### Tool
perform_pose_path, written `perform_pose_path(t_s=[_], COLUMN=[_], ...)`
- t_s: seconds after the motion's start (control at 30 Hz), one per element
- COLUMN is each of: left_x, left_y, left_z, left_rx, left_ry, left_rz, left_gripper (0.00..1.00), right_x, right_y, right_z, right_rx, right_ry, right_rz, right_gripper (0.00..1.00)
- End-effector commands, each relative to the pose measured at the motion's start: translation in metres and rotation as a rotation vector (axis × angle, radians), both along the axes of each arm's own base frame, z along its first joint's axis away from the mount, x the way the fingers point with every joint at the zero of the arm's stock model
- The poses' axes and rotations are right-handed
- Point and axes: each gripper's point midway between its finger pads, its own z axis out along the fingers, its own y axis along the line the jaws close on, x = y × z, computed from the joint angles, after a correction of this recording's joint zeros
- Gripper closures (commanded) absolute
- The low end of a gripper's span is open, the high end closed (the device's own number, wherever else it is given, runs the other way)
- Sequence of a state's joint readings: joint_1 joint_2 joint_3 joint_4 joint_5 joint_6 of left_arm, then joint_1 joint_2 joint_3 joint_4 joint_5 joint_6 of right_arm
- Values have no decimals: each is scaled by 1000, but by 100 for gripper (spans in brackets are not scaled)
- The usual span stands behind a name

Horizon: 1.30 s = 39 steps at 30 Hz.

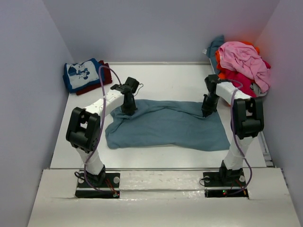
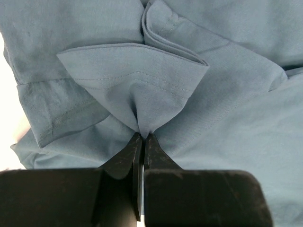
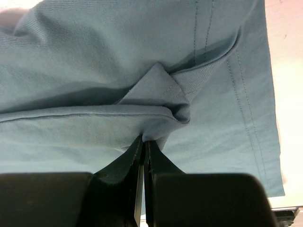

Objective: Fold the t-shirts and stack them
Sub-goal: Fold the flattened tshirt in 1/3 of the way

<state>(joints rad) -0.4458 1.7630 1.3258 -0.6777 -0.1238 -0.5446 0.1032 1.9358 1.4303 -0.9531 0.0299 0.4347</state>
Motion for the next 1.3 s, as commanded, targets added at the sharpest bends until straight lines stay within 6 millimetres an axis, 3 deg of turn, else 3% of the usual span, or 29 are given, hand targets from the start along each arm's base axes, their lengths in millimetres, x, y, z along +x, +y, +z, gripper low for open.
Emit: perform_pose_path(t_s=[0.0,0.23,0.63,0.97,1.27], left_x=[-11,-7,2,6,3], left_y=[1,5,36,48,50], left_z=[10,11,10,8,3], left_rx=[-21,-22,-25,-38,-39], left_ry=[-8,-21,-31,-28,-10], left_rz=[17,64,135,154,148], left_gripper=[94,94,94,94,94], right_x=[3,8,25,22,13], right_y=[-5,-9,-11,-16,-33], right_z=[16,15,29,30,36], right_rx=[-37,-63,-84,-89,-105], right_ry=[-60,-78,-123,-126,-138], right_rz=[16,-10,-30,-51,-101], right_gripper=[93,93,93,93,93])
